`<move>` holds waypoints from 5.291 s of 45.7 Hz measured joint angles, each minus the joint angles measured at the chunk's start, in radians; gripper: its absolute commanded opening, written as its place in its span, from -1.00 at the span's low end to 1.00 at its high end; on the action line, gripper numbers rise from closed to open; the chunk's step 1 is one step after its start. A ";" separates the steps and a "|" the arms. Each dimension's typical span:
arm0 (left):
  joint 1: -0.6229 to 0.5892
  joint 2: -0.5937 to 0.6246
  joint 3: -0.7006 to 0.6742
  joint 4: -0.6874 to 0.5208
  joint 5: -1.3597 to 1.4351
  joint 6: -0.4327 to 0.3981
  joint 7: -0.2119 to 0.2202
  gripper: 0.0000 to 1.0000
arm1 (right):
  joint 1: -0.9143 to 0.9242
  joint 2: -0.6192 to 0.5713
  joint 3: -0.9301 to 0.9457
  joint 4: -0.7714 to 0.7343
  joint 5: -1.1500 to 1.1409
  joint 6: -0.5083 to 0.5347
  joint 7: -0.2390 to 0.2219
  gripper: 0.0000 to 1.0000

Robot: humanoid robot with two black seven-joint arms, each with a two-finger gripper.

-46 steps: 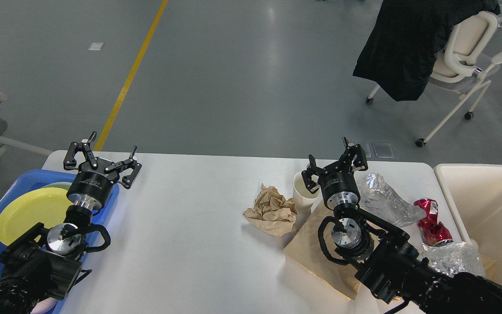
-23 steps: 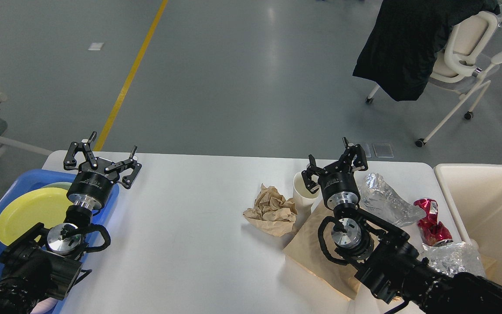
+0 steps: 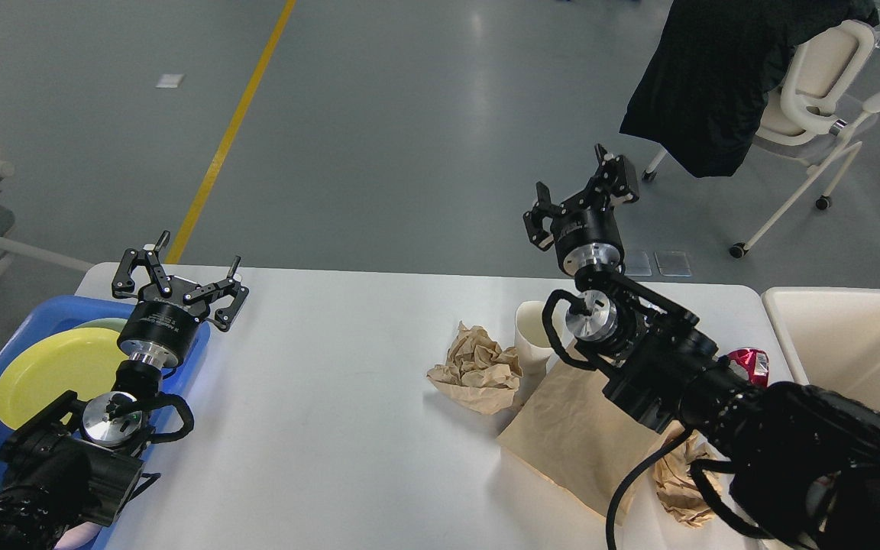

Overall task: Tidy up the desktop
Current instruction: 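Raise the right arm high above the brown paper bag, then lower the right gripper toward the brown paper bag, then grasp the edge of the brown paper bag with the right gripper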

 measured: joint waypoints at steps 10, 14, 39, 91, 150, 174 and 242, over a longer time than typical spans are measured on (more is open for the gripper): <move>0.000 0.000 0.001 0.000 0.000 0.000 0.000 1.00 | 0.227 -0.028 -0.274 -0.172 0.001 0.000 0.000 1.00; 0.000 0.000 0.001 0.000 0.000 0.000 0.000 1.00 | 0.282 -0.056 -0.375 -0.212 0.000 0.001 0.000 1.00; -0.002 0.000 0.003 0.000 0.000 0.000 0.000 1.00 | 0.560 -0.294 -0.930 0.043 -0.007 0.021 0.000 1.00; -0.001 0.000 0.004 0.000 0.000 0.000 0.000 1.00 | 1.164 -0.304 -1.880 0.669 -0.017 0.452 0.000 1.00; -0.001 0.000 0.005 0.000 0.000 0.000 0.000 1.00 | 1.175 -0.308 -1.836 0.754 -0.017 0.519 0.001 1.00; 0.000 0.000 0.006 0.000 0.000 0.000 0.000 1.00 | 1.219 -0.256 -1.839 0.919 -0.154 0.661 -0.242 1.00; 0.019 0.000 -0.008 -0.006 0.002 0.000 0.000 1.00 | 1.266 -0.171 -2.001 1.102 -0.039 0.609 -0.325 1.00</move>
